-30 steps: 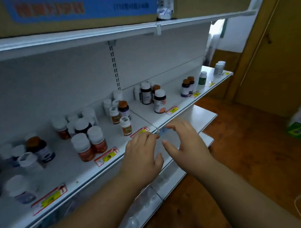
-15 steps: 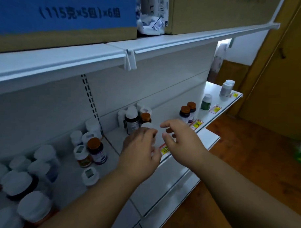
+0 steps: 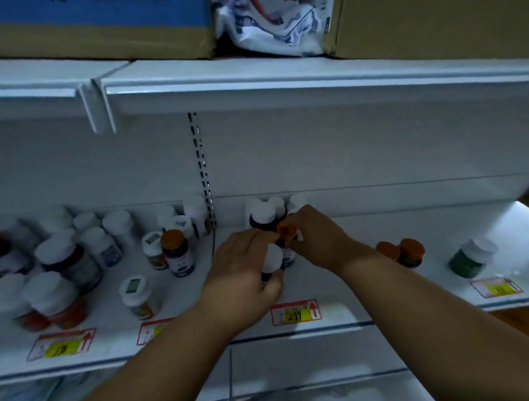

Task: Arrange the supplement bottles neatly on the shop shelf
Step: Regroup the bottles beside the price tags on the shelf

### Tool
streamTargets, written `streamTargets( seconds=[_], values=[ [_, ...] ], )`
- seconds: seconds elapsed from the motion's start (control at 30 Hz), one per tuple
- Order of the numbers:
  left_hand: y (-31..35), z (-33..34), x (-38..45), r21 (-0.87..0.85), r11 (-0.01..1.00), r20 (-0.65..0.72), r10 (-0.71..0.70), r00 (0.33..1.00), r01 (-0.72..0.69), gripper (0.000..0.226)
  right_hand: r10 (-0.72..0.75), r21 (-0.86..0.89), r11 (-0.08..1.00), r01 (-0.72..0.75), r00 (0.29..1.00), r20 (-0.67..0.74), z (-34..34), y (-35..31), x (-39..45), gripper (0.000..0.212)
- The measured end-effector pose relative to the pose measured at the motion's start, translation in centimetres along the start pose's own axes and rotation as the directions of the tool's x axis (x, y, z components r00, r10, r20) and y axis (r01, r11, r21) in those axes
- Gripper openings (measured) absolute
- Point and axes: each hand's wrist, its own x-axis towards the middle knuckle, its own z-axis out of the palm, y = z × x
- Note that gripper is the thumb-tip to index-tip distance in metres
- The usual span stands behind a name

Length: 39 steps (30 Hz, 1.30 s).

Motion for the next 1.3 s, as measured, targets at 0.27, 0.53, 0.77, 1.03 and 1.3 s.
streamTargets(
  seconds=[0.27, 0.53, 0.77, 1.03, 1.3],
  values=[
    [1.9, 0.6, -0.2, 0.054, 0.996, -0.025, -0.071, 0.997, 0.072, 0.051, 0.015, 0.079, 0.997, -0.001, 0.985, -0.171, 0.3, 1.7, -0.5, 0.016],
    [4.9, 1.1, 0.7, -0.107, 0.994, -0.004, -0.028, 1.000, 0.027, 0.057, 0.218, 0.405, 0.914, 0.016, 0.822, -0.526, -3.7, 1.2, -7.3, 0.017],
    [9.4, 3.8, 0.1, -0.504, 0.864, 0.225, 0.121, 0.967, 0.009, 0.047, 0.480, 0.706, 0.707, -0.035, 0.757, -0.443, -5.6, -0.1, -14.3, 0.018],
    [14.2, 8.3, 0.7, -0.427, 0.904, 0.227, 0.119, 0.966, -0.011, 0.060, 0.438, 0.661, 0.741, -0.115, 0.829, -0.347, -7.8, 5.1, -20.2, 0.021],
    [16.1, 13.7, 6.6, -0.029, 0.996, -0.013, 0.084, 0.996, -0.084, 0.058, 0.434, 0.382, 0.878, -0.287, 0.814, -0.385, -9.9, 16.1, -18.5, 0.029]
  ],
)
